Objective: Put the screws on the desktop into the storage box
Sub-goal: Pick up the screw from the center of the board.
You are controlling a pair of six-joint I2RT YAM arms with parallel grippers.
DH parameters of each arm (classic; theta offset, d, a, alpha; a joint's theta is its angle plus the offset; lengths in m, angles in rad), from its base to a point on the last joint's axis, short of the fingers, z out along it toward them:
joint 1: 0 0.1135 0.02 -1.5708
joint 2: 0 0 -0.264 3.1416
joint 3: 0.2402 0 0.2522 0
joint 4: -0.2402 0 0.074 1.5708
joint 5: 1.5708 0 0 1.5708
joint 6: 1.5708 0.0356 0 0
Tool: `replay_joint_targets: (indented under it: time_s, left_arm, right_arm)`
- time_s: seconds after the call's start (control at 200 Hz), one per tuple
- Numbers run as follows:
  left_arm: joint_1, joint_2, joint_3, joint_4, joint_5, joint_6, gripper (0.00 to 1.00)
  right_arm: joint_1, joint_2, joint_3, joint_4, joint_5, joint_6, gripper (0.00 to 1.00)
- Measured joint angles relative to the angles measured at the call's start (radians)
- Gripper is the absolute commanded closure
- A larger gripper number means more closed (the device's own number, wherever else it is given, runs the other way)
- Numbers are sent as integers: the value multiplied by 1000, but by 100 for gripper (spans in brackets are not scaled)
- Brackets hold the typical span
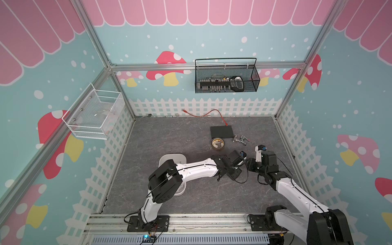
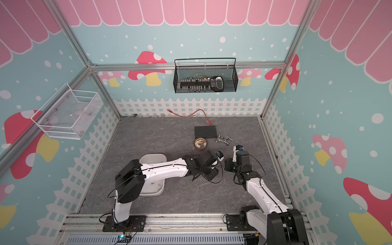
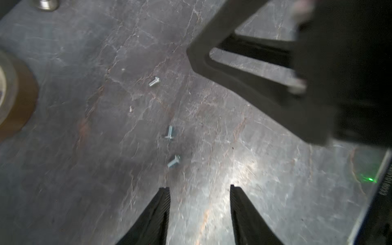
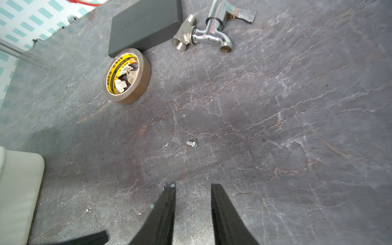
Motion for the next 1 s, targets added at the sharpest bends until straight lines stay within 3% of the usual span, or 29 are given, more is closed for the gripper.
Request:
replay_joint_targets:
  time_s: [0.24,0.7,1.0]
  left_arm:
    - [43,111,100,-41,30,55,55]
    - [46,138,101,-69,27,65,63]
    - [34,159,97,-63,-4,65,74]
  right_arm:
    - [-5,-43,-8,8,10,0,65]
    - [-6,35,-8,16,-15,0,64]
    - [-6,60,-8,20,-26,0,64]
